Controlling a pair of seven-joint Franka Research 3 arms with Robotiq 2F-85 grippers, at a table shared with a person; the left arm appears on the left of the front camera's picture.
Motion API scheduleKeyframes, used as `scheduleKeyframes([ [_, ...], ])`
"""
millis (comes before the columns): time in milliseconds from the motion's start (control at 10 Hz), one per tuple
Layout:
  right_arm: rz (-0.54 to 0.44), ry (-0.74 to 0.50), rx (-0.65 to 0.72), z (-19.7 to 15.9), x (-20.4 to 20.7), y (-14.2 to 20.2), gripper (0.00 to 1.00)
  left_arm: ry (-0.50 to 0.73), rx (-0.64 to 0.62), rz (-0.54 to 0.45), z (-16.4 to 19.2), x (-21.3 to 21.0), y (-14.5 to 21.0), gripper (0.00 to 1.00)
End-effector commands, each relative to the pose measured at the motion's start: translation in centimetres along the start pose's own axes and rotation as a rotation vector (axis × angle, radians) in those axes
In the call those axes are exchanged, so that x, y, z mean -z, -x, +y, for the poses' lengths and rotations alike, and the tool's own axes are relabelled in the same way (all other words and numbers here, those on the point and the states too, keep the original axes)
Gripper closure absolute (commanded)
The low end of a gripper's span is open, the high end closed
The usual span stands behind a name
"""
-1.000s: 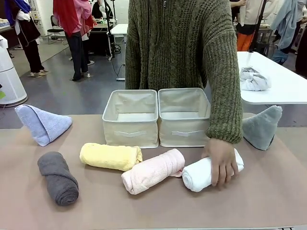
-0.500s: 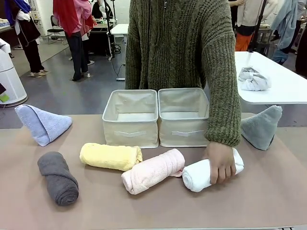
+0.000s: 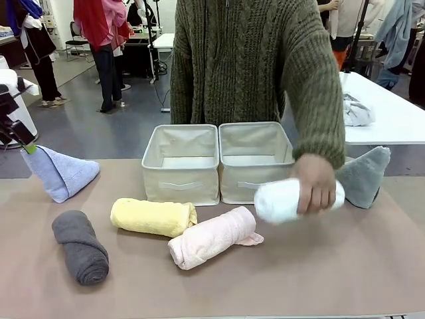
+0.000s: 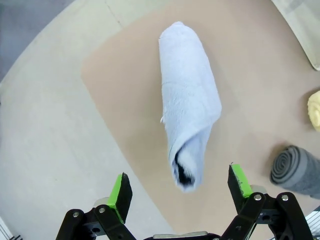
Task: Sort the towels based on their folding style.
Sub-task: Pick up one triangle-folded towel and place it in the left Fabric basket.
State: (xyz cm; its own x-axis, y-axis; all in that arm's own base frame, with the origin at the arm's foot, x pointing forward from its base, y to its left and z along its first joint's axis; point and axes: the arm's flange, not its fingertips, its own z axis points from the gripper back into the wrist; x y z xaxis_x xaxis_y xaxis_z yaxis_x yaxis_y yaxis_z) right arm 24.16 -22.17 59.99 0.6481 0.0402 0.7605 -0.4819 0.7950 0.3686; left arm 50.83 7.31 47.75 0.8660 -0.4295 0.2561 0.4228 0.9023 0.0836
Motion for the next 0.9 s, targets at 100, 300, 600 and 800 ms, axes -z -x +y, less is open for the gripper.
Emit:
scheduleKeyframes([
  [100,-0.014,-0.003,-0.005,-0.2,0.1,0.0,0.0,0.029,-0.019,0.086,0.7,2.4,-2.6,0.0],
  [300,-0.014,-0.003,-0.005,-0.2,0.1,0.0,0.0,0.063,-0.036,0.13,1.1,4.0,-3.1,0.0],
  [600,-0.014,-0.003,-0.005,-0.2,0.1,0.0,0.0,0.069,-0.025,0.113,1.4,3.5,-3.1,0.9],
  [800,-0.014,-0.003,-0.005,-0.2,0.1,0.0,0.0,0.074,-0.021,0.13,1.4,3.3,-2.9,1.0],
])
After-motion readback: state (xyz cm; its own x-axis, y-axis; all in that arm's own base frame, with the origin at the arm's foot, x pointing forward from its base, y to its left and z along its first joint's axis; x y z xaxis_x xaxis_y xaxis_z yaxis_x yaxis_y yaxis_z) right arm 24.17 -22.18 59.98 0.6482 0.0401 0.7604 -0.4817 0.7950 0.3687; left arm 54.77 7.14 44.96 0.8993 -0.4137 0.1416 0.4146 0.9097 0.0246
